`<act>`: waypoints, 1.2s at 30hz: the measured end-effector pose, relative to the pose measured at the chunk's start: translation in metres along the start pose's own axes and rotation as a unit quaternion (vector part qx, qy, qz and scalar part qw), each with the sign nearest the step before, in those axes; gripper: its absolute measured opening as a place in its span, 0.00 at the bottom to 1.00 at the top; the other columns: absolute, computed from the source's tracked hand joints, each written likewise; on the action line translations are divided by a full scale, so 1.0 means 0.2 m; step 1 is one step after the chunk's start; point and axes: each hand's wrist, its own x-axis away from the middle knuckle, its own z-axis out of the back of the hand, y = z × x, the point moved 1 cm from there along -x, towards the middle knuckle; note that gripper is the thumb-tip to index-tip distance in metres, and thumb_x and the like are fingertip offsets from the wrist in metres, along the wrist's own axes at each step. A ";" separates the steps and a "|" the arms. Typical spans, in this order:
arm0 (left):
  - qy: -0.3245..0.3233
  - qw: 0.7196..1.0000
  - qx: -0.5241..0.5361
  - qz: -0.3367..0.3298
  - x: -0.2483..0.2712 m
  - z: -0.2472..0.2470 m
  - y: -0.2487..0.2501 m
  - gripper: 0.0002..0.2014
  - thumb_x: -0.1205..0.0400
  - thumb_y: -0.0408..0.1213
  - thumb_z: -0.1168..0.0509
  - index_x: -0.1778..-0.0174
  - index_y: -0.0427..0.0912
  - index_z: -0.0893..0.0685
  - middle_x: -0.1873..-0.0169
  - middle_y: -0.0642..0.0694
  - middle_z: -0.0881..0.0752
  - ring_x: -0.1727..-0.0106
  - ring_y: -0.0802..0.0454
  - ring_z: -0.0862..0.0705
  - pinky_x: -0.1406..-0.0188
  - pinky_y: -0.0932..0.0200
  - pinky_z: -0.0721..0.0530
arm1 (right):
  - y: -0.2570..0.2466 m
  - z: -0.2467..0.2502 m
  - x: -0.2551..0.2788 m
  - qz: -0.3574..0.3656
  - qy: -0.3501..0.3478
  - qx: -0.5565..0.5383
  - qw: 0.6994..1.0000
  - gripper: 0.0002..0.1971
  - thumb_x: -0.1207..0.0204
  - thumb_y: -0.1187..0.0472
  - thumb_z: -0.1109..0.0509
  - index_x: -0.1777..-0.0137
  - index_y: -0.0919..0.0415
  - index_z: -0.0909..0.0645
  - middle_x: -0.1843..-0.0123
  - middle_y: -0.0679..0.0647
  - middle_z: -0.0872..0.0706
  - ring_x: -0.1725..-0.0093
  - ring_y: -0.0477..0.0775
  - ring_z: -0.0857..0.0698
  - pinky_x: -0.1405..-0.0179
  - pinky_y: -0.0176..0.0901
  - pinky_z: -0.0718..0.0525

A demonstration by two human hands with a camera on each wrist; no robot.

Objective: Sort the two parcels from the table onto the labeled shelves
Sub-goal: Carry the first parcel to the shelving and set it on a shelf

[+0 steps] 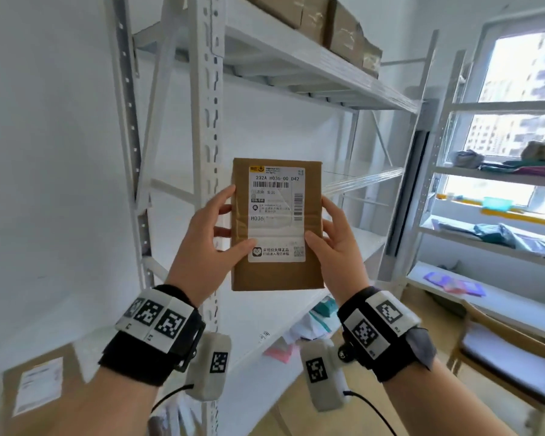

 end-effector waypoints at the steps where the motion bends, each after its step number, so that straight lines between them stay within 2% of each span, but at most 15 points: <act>1: -0.001 1.000 0.006 -0.001 -0.01 -0.07 0.02 0.37 0.27 0.42 0.29 0.26 0.63 0.40 0.33 0.52 0.26 0.44 0.57 0.20 0.48 0.54 0.16 | 0.01 0.07 -0.01 0.001 0.004 0.003 1.000 0.27 0.24 0.68 0.38 0.34 0.33 0.30 0.40 0.57 0.14 0.44 0.61 0.12 0.47 0.65 0.12; 3: -0.006 1.000 0.009 -0.002 -0.03 -0.19 0.06 0.37 0.27 0.42 0.28 0.26 0.63 0.40 0.33 0.52 0.26 0.45 0.57 0.19 0.50 0.56 0.15 | 0.03 0.18 -0.03 0.000 0.007 0.001 1.000 0.28 0.23 0.69 0.38 0.39 0.30 0.29 0.41 0.56 0.14 0.45 0.60 0.12 0.47 0.66 0.12; 5: -0.010 1.000 0.009 -0.001 -0.06 -0.28 0.09 0.36 0.26 0.41 0.28 0.26 0.63 0.39 0.34 0.52 0.26 0.46 0.56 0.19 0.50 0.53 0.14 | 0.04 0.28 -0.06 -0.001 0.002 -0.007 1.000 0.28 0.22 0.70 0.39 0.41 0.29 0.29 0.43 0.54 0.14 0.46 0.58 0.12 0.48 0.64 0.12; 8: -0.011 1.000 0.007 -0.004 -0.13 -0.38 0.12 0.36 0.26 0.40 0.29 0.26 0.64 0.39 0.35 0.53 0.26 0.46 0.56 0.18 0.48 0.49 0.14 | 0.07 0.38 -0.14 0.003 -0.002 -0.017 1.000 0.27 0.21 0.70 0.39 0.41 0.29 0.29 0.43 0.54 0.14 0.46 0.58 0.12 0.49 0.63 0.11; 14: -0.009 1.000 -0.013 -0.010 -0.30 -0.52 0.09 0.37 0.27 0.41 0.28 0.26 0.64 0.39 0.35 0.53 0.26 0.47 0.59 0.19 0.46 0.49 0.14 | 0.17 0.48 -0.33 0.015 -0.005 -0.026 1.000 0.27 0.21 0.68 0.39 0.42 0.28 0.30 0.44 0.52 0.14 0.47 0.56 0.12 0.50 0.60 0.11; 21: 0.032 0.999 -0.014 -0.015 -0.56 -0.63 -0.03 0.36 0.27 0.42 0.28 0.26 0.64 0.39 0.36 0.54 0.26 0.47 0.58 0.19 0.47 0.49 0.14 | 0.28 0.50 -0.68 0.037 -0.042 -0.028 0.998 0.26 0.20 0.70 0.39 0.39 0.31 0.30 0.42 0.54 0.14 0.48 0.55 0.12 0.52 0.57 0.11; 25: 0.059 0.998 -0.022 -0.014 -0.72 -0.66 -0.08 0.37 0.27 0.43 0.28 0.27 0.65 0.40 0.37 0.57 0.26 0.48 0.59 0.19 0.48 0.51 0.14 | 0.33 0.49 -0.90 0.049 -0.070 -0.038 0.996 0.26 0.20 0.70 0.39 0.32 0.39 0.31 0.43 0.52 0.14 0.52 0.49 0.11 0.56 0.48 0.10; 27: 0.066 0.997 -0.033 -0.019 -0.79 -0.67 -0.09 0.37 0.27 0.43 0.29 0.26 0.66 0.40 0.37 0.57 0.26 0.48 0.60 0.19 0.48 0.51 0.14 | 0.35 0.50 -0.99 0.055 -0.075 -0.049 0.994 0.25 0.20 0.71 0.39 0.32 0.40 0.31 0.44 0.52 0.13 0.53 0.46 0.10 0.58 0.44 0.10; 30: 0.073 0.996 -0.052 -0.021 -0.87 -0.68 -0.11 0.36 0.27 0.44 0.30 0.26 0.65 0.40 0.36 0.57 0.26 0.46 0.63 0.20 0.47 0.52 0.15 | 0.39 0.49 -1.09 0.064 -0.086 -0.054 0.993 0.26 0.21 0.71 0.39 0.35 0.37 0.29 0.45 0.52 0.13 0.55 0.45 0.10 0.57 0.46 0.10; 34: 0.088 0.992 -0.086 -0.010 -0.93 -0.65 -0.12 0.36 0.27 0.45 0.30 0.26 0.65 0.41 0.33 0.57 0.27 0.44 0.72 0.24 0.45 0.57 0.18 | 0.41 0.45 -1.20 0.061 -0.106 -0.055 0.991 0.25 0.21 0.70 0.39 0.31 0.40 0.30 0.44 0.54 0.12 0.51 0.50 0.10 0.52 0.53 0.11; 36: 0.103 0.990 -0.099 -0.004 -0.96 -0.62 -0.10 0.36 0.26 0.44 0.30 0.25 0.64 0.40 0.32 0.56 0.27 0.44 0.68 0.22 0.45 0.58 0.18 | 0.40 0.42 -1.26 0.068 -0.122 -0.058 0.988 0.24 0.21 0.69 0.39 0.32 0.40 0.30 0.43 0.54 0.12 0.49 0.53 0.10 0.50 0.55 0.10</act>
